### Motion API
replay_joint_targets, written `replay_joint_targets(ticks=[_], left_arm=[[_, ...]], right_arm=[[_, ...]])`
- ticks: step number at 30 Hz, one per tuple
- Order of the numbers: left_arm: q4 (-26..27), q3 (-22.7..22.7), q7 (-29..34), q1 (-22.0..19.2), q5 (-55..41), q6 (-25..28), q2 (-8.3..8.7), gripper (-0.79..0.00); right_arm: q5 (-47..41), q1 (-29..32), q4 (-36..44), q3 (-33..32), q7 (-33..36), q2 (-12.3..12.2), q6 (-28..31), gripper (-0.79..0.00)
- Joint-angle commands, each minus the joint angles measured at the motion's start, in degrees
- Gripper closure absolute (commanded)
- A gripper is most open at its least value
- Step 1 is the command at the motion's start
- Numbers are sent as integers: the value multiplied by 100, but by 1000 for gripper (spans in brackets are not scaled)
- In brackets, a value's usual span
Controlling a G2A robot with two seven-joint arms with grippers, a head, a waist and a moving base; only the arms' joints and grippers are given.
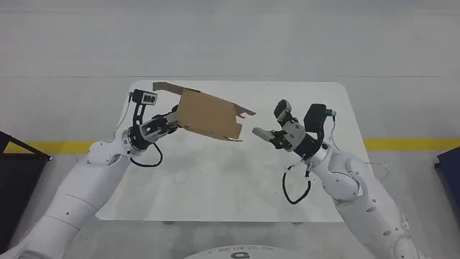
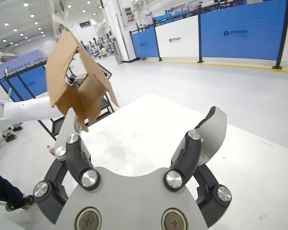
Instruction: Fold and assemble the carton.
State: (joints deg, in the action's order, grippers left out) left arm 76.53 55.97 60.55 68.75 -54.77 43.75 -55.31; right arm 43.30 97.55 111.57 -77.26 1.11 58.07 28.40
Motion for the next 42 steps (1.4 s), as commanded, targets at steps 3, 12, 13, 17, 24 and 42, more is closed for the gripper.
replay_joint_targets(ticks=[3, 12, 13, 17, 24, 42], left_arm=[[29, -22, 102, 14, 44, -103, -39, 0], [-153, -211, 449, -82, 172, -451, -164, 0], [-178, -215, 475, -99, 156, -477, -177, 0], [-231, -232, 708, -103, -235, -710, -236, 0], [-371, -206, 1199, -130, -752, -1201, -341, 0], [-709, -150, 1468, -242, -370, -1470, -568, 0]], right_arm=[[248, -100, 19, 195, 82, 34, -211, -785], [1022, -198, 65, 536, -321, 92, -116, -785], [1087, -189, 58, 538, -405, 92, -41, -785], [1264, -161, 16, 549, -630, 87, 327, -773], [1467, -207, -35, 610, -937, 95, 766, -480], [1601, -369, -182, 796, -1079, 141, 1065, -154]])
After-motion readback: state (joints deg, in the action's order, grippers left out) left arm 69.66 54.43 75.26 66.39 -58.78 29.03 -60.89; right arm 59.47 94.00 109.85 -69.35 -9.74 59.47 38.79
